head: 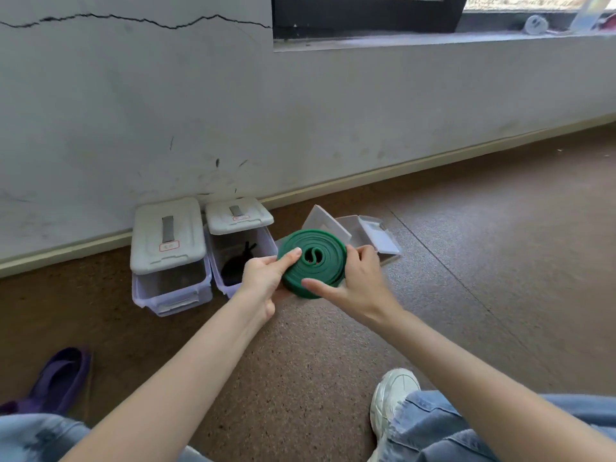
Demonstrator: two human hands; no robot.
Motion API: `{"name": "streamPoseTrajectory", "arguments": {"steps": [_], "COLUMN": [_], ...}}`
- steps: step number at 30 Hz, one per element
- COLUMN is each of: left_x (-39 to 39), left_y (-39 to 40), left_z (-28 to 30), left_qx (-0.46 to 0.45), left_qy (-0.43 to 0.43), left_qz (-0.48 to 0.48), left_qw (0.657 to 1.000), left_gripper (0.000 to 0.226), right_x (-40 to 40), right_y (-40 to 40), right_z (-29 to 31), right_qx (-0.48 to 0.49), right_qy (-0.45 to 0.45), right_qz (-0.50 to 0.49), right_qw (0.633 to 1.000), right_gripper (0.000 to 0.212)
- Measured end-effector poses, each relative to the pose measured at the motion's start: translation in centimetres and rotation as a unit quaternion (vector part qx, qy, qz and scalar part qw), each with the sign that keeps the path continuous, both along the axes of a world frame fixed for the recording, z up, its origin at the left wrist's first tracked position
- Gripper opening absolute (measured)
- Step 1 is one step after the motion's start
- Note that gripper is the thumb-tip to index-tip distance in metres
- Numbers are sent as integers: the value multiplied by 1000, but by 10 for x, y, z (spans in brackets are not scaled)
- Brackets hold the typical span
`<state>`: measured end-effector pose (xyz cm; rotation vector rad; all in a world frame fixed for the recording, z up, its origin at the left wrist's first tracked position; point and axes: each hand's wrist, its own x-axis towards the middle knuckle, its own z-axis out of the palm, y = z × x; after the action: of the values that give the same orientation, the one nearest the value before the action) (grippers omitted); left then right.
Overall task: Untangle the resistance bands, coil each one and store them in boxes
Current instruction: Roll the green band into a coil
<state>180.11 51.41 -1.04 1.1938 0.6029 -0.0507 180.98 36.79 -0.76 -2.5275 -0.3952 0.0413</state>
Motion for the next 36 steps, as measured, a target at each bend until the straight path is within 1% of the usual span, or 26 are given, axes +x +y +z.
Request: {"name": "streamPoseTrajectory", "arguments": {"steps": [2,3,4,7,8,10,11,14,15,16,17,18,19,20,21,23,24,25,26,27,29,30,31,33,36], "left_x": [17,26,35,62,73,98,111,151,164,175,185,192,197,202,208,220,228,235,241,247,252,253,252,251,253], "left_y": [-8,-12,-16,-30,-35,-46,-53,-75,-82,-87,-90,-91,-92,-93,-96,-104,-109,-113,-118,-123,-131,-134,-135,-131,-121], "left_z": [-12,-20,-29,-58,-69,-91,-100,-126,-136,-148,-161,-176,-190,-204,-217,-240,-248,-253,-258,-261,-266,-268,-270,-273,-276], "left_qx": [-5,-9,-11,-36,-40,-41,-44,-45,-25,29,134,282,422,517,568,636,671,701,720,729,727,717,706,690,696], "left_qy": [14,26,40,69,74,75,71,44,37,32,21,0,-29,-63,-92,-112,-106,-94,-77,-61,-65,-90,-125,-175,-158], "left_qz": [10,13,10,-17,-25,-40,-52,-116,-140,-166,-206,-258,-315,-364,-406,-450,-450,-442,-431,-422,-406,-405,-414,-436,-414], "left_qw": [1000,1000,999,997,996,996,995,991,989,985,969,924,850,772,711,617,580,552,538,535,551,560,561,551,565], "left_gripper": [16,20,24,25,25,29,30,29,32,38,43,43,41,42,48,62,65,66,67,66,61,58,57,53,55], "right_x": [15,22,29,60,72,98,112,152,165,176,187,197,208,219,230,252,263,273,282,290,304,311,316,322,325], "right_y": [2,3,3,-7,-12,-25,-34,-67,-78,-89,-99,-107,-114,-119,-122,-124,-123,-122,-119,-116,-111,-109,-110,-114,-125], "right_z": [-16,-25,-34,-61,-70,-88,-97,-123,-131,-139,-147,-155,-163,-171,-180,-194,-200,-206,-211,-216,-224,-228,-231,-235,-238], "right_qx": [-64,-87,-100,-120,-136,-154,-144,-46,-10,21,49,71,89,107,126,157,174,197,223,247,278,282,275,232,153], "right_qy": [24,35,38,0,-3,15,33,83,95,107,118,129,139,147,155,176,186,199,213,229,258,266,269,264,255], "right_qz": [18,24,19,-30,-40,-47,-53,-98,-117,-139,-159,-175,-184,-187,-186,-185,-185,-182,-174,-161,-133,-120,-112,-105,-99], "right_qw": [997,995,994,992,990,987,988,991,988,984,979,973,969,965,962,954,949,943,935,928,916,914,916,930,950], "right_gripper": [110,117,118,106,105,105,103,89,84,79,76,74,72,71,72,78,79,77,71,62,47,46,49,53,60]}}
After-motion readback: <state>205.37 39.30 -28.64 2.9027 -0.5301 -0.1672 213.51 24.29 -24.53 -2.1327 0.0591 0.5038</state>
